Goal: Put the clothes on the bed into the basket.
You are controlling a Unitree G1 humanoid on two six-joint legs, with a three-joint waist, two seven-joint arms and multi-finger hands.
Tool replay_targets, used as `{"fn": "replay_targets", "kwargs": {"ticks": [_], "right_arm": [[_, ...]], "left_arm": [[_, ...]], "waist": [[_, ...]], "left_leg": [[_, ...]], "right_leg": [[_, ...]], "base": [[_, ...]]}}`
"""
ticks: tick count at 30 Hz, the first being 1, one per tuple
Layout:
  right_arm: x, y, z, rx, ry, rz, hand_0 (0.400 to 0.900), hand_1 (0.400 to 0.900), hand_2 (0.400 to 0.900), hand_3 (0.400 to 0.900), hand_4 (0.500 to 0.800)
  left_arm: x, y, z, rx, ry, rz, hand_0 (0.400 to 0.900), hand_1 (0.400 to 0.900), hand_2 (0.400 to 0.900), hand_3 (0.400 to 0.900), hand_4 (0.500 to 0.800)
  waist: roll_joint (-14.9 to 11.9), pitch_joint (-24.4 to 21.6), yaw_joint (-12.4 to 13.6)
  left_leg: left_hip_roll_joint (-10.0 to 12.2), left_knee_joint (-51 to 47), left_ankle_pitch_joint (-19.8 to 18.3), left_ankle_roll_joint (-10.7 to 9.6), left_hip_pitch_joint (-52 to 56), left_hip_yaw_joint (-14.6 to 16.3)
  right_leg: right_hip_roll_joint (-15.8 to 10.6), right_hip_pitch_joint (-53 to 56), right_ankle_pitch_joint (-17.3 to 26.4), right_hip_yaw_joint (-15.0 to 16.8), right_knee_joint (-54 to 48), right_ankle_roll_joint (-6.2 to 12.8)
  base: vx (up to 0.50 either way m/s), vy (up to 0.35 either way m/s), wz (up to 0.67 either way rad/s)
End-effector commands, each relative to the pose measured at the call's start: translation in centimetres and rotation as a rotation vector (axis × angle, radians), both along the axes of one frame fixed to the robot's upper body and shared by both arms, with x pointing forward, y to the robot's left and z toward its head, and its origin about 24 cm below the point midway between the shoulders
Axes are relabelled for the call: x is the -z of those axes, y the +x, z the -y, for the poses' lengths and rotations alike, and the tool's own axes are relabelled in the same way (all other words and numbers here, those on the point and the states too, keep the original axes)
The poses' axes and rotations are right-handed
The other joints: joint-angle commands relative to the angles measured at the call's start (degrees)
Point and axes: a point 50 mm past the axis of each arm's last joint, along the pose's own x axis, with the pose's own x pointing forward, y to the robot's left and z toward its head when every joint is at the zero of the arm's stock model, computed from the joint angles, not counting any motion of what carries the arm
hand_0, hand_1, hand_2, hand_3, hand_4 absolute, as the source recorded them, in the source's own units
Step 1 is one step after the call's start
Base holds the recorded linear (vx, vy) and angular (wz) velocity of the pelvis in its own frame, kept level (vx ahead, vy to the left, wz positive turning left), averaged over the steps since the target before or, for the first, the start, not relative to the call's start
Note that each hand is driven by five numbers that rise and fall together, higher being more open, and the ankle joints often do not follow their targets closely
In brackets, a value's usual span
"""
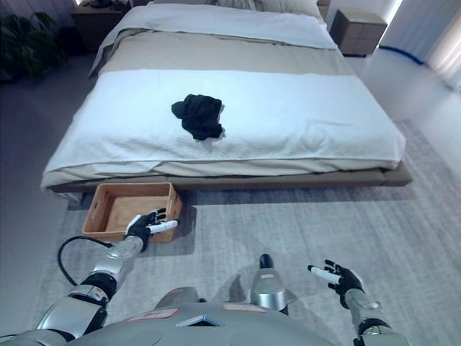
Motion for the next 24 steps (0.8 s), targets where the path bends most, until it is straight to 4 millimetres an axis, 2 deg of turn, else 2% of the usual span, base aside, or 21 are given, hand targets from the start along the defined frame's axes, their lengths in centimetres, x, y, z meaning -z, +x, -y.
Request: {"fn": "replay_targets", "kwargs": {"ticks": [1,3,5,7,9,12,15,19,22,24], "right_arm": [[-2.0,2.3,3.0,-0.008,-0.103,0.093,0.900,0.900,0.900,0.900,0.800],[-2.0,2.1,3.1,-0.015,-0.113,0.085,0.900,0.900,0.900,0.900,0.800],[-2.3,2.3,3.6,-0.021,-0.140,0.087,0.900,0.900,0.900,0.900,0.800],[-2.6,2.5,4.3,-0.013,-0.160,0.082,0.900,0.900,0.900,0.900,0.800],[-2.6,1.8,4.8,0.020,-0.177,0.070,0.900,0.900,0.900,0.900,0.800],[-3.2,2.1,5.9,0.050,-0.220,0.070,0.900,0.900,0.900,0.900,0.800],[-3.7,2.6,6.4,0.061,-0.241,0.086,0.900,0.900,0.900,0.900,0.800],[-4.1,2.9,6.9,0.074,-0.259,0.105,0.900,0.900,0.900,0.900,0.800],[-4.3,3.5,6.9,0.077,-0.264,0.125,0.900,0.900,0.900,0.900,0.800],[-4.5,3.9,7.1,0.080,-0.272,0.134,0.900,0.900,0.900,0.900,0.800]], "left_arm": [[-4.1,4.3,-1.6,0.007,0.071,0.206,0.900,0.900,0.900,0.900,0.800],[-4.0,4.4,-1.5,0.000,0.069,0.204,0.900,0.900,0.900,0.900,0.800],[-4.1,4.8,-1.0,-0.014,0.053,0.219,0.900,0.900,0.900,0.900,0.800],[-4.0,5.3,-0.4,-0.019,0.034,0.221,0.900,0.900,0.900,0.900,0.800],[-4.0,5.9,0.3,-0.006,0.028,0.221,0.900,0.900,0.900,0.900,0.800],[-4.6,7.2,1.3,-0.021,-0.003,0.260,0.900,0.900,0.900,0.900,0.800],[-5.2,8.2,2.0,-0.007,-0.019,0.285,0.900,0.900,0.900,0.900,0.800],[-5.9,9.1,2.7,-0.004,-0.041,0.316,0.900,0.900,0.900,0.900,0.800],[-6.2,9.7,3.3,0.009,-0.048,0.323,0.900,0.900,0.900,0.900,0.800],[-6.3,10.0,3.5,0.020,-0.043,0.324,0.900,0.900,0.900,0.900,0.800]], "waist": [[0.96,-0.25,-1.12],[1.79,-1.01,-1.42],[2.95,-1.08,-2.10],[4.46,-1.70,-3.19],[5.91,-2.07,-4.20],[7.31,-2.38,-4.95],[7.87,-2.48,-5.09],[6.98,-1.82,-4.21],[6.01,-0.71,-3.06],[4.35,0.06,-1.71]], "left_leg": [[1.42,-13.63,-1.82,-2.57,16.85,0.71],[3.52,-14.78,-1.97,-3.41,18.70,0.16],[6.19,-15.27,-0.89,-4.82,19.68,0.58],[8.74,-15.95,1.27,-5.98,19.99,-0.15],[11.64,-16.35,5.06,-7.42,19.79,-0.48],[13.70,-14.64,10.06,-8.24,17.15,-1.33],[14.93,-10.26,14.99,-8.17,14.34,-1.67],[14.49,1.38,23.64,-7.53,8.29,0.18],[13.14,0.88,24.04,-6.65,4.28,0.55],[11.65,-1.39,20.28,-5.07,-1.80,1.50]], "right_leg": [[-0.95,-12.09,20.28,2.75,0.04,0.76],[-0.81,-12.86,16.38,0.94,2.04,0.08],[0.36,-12.95,15.59,-0.59,2.31,-0.25],[1.54,-14.86,13.55,-1.83,5.72,-1.17],[2.91,-15.62,10.44,-3.03,7.33,-2.30],[5.21,-17.15,8.69,-3.29,8.98,-3.77],[8.23,-15.50,6.58,-2.85,8.48,-6.06],[10.58,-10.18,3.60,-3.46,7.02,-9.68],[11.22,-6.95,2.19,-2.76,6.15,-10.70],[10.66,-4.57,1.30,-1.56,5.37,-10.87]], "base": [[0.17,-0.098,0.06],[0.20,-0.140,0.08],[0.20,-0.199,0.14],[0.18,-0.168,0.26],[0.17,-0.169,0.29],[0.13,-0.189,0.12],[0.18,-0.228,-0.04],[0.18,-0.239,0.06],[0.14,-0.143,-0.08],[0.16,-0.104,-0.23]]}}
